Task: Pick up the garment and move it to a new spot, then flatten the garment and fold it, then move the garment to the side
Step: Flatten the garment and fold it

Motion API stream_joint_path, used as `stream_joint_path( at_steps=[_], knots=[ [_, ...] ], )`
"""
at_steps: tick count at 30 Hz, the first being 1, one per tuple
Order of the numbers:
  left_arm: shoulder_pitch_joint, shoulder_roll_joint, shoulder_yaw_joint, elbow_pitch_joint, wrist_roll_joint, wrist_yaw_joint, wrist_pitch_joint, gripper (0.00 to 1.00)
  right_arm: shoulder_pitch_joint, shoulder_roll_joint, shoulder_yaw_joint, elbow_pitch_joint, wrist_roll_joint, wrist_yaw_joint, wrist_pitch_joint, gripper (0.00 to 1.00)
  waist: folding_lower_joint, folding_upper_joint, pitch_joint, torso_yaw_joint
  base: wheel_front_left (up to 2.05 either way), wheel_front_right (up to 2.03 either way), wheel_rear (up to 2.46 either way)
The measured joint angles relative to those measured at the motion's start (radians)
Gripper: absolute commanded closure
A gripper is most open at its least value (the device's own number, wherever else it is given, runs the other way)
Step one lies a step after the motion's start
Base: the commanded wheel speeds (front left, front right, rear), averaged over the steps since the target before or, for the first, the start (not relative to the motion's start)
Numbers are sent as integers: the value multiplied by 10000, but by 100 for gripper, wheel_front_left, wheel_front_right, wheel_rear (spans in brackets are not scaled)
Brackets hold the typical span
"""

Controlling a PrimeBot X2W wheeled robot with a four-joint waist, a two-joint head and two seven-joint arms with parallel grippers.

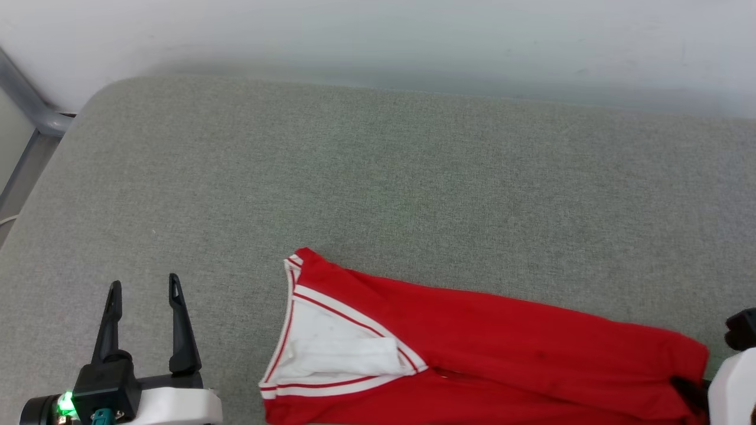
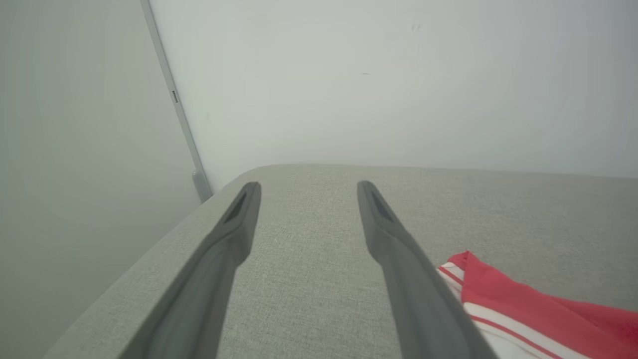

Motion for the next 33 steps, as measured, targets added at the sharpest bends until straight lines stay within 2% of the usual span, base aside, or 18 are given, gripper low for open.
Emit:
stream_joint_path(
  at_steps=[11,15,19,24,33],
  knots=[
    [32,-401,228,221,619,-616,0,0,122,-1012,-1383,1321,-291,-6,-94,100,0,0,-117,-61,0,0,0],
    [36,-529,240,372,802,-755,-2,0,198,-959,-1519,1484,-244,-10,-100,100,0,0,-229,-80,0,0,0],
    [158,-573,280,483,878,-844,0,0,525,-1009,-1419,784,-38,-12,-102,100,0,0,-412,-111,0,0,0],
    [243,-593,318,541,963,-949,-2,0,855,-1124,-1509,-746,416,-13,-33,100,0,0,-567,-196,0,0,0],
    [239,-656,270,663,1110,-1047,-2,0,892,-696,-1118,-3622,339,-15,867,100,-1,0,-568,-157,0,0,0]
  ],
)
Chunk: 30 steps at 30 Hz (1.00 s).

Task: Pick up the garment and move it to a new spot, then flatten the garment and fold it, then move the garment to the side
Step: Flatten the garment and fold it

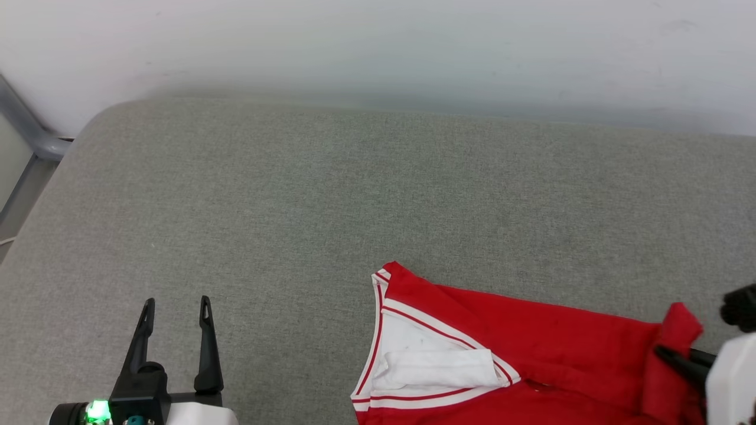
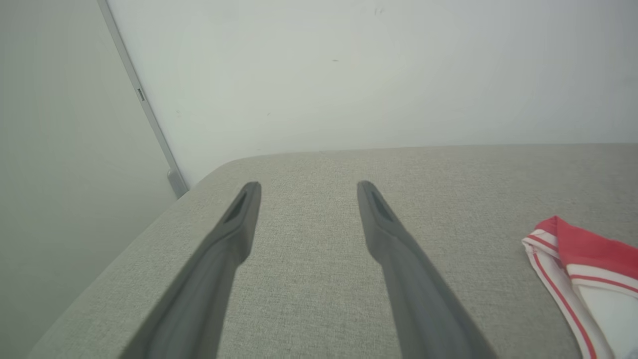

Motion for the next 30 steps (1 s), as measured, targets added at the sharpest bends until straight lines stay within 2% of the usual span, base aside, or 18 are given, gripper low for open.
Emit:
stream_joint_path(
  at_steps=[7,14,21,30],
  knots=[
    [-90,-40,-75,50,13,-69,0,0,-1003,424,1402,-1223,-527,0,604,100,0,0,140,191,0,0,0],
    [-243,-84,-180,146,31,-132,2,0,-2513,805,3352,-1352,-698,0,729,100,0,0,270,438,0,0,0],
    [-407,-163,-259,194,81,-142,2,0,-4273,1231,5141,-685,-890,0,357,100,0,0,415,643,0,0,0],
    [-600,-284,-357,257,79,-140,0,0,-6212,2136,7097,1049,-1118,2,-270,100,1,0,664,829,0,0,0]
  ],
)
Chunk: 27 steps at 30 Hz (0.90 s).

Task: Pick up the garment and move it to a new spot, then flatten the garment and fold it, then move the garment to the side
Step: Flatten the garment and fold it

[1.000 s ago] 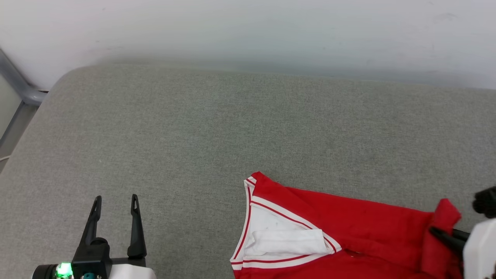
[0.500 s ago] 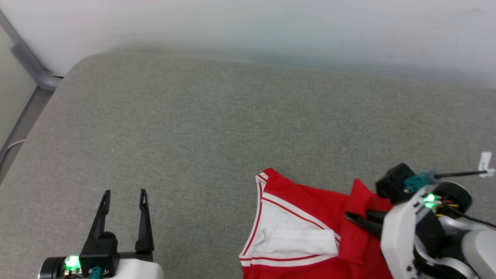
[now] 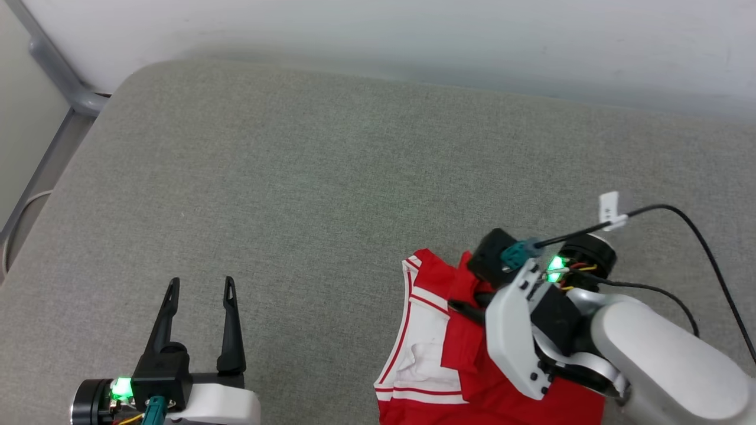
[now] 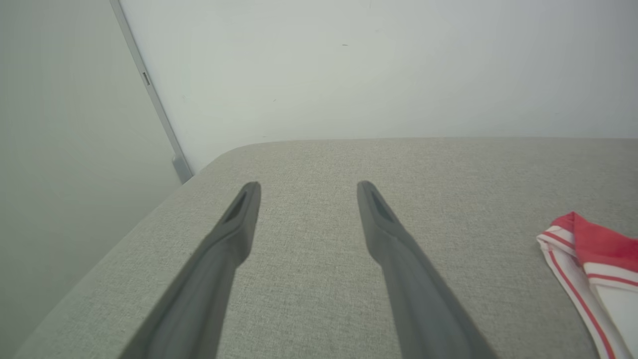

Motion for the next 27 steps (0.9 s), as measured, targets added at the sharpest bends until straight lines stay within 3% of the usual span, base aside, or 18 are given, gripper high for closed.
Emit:
stream_joint_path(
  at_steps=[9,19,20,21,22,27],
  knots=[
    [-271,-82,-134,31,-8,10,0,0,-963,920,1407,2339,265,0,-184,100,0,0,408,192,0,0,0],
    [-431,-136,-167,96,6,58,2,0,-1198,1233,2372,4092,564,0,-851,100,1,0,599,234,0,0,0],
    [-430,-134,-157,96,6,61,2,0,-1198,1241,2403,4109,639,0,-978,84,1,0,580,197,0,0,0],
    [-430,-130,-159,107,8,59,0,0,-1197,1244,2403,4092,729,0,-1158,56,1,0,550,161,0,0,0],
    [-427,-128,-163,121,12,59,0,0,-1180,1239,2374,4079,853,0,-1363,0,0,0,511,129,0,0,0],
    [-330,-48,-150,128,90,58,0,0,-1050,1034,1891,3496,968,-2,-2658,0,0,0,237,-74,0,0,0]
  ],
)
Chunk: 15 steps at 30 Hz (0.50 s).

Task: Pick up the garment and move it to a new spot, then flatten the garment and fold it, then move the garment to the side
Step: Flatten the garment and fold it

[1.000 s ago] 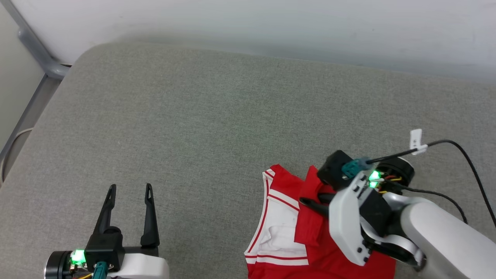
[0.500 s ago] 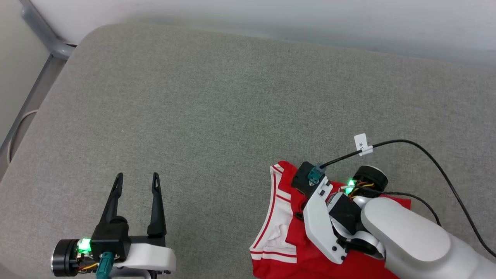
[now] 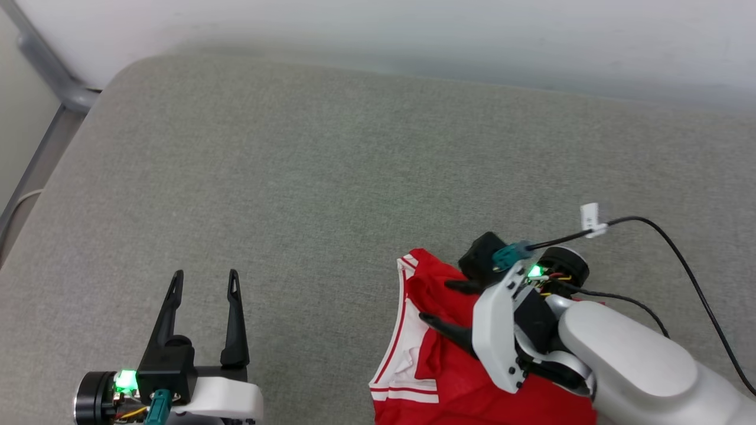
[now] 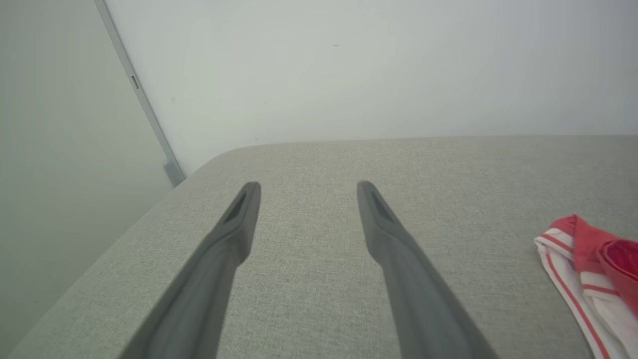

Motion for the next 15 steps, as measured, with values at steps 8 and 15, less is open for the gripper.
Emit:
stream_joint_path(
  at_steps=[8,15],
  knots=[
    [369,236,19,-46,54,12,0,0,965,-685,-2230,-1072,-926,4,-1927,0,0,0,-558,-554,0,0,0],
    [576,324,-79,-63,94,44,0,0,2428,-316,-5127,-1411,-2527,2,-3177,0,0,0,-923,-948,0,0,0]
  ],
)
